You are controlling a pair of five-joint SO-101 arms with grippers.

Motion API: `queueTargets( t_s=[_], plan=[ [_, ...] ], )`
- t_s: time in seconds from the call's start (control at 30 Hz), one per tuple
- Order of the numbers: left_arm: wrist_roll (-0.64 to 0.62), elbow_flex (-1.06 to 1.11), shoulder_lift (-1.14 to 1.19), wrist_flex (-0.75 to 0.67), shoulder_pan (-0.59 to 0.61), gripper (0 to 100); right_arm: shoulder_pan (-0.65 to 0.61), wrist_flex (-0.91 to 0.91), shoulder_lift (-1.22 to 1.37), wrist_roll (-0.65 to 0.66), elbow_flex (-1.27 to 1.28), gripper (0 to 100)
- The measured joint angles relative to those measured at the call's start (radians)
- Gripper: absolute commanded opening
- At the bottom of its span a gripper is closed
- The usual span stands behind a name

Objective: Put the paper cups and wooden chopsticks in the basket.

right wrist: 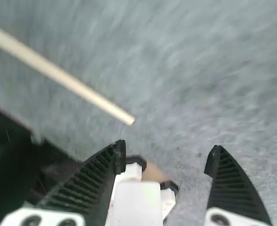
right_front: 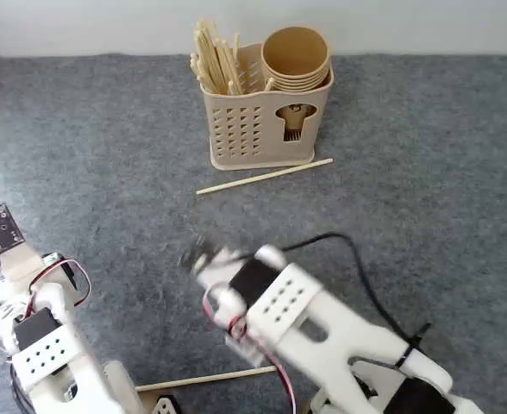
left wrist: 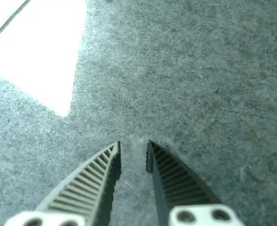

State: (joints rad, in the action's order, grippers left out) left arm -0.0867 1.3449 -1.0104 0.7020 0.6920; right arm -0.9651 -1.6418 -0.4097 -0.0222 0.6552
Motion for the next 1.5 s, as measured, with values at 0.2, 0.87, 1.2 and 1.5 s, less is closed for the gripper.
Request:
queueTargets(
  t_s=[0.2,0.87,1.2,1.5],
  plan=[
    [0.0,0.0,0.0,0.0,0.006,9,-0.133,0.112,0.0,0.049,0.106,28.4],
    [0.0,0.0,0.0,-0.018,0.026,9,-0.233,0.62,0.0,0.061,0.411,0.9],
    [0.0,0.0,0.0,-0.018,0.026,9,-0.227,0.626,0.0,0.063,0.413,0.8],
    [0.0,0.0,0.0,-0.018,0.026,9,0.006,0.628,-0.014,0.074,0.413,0.8]
  ],
)
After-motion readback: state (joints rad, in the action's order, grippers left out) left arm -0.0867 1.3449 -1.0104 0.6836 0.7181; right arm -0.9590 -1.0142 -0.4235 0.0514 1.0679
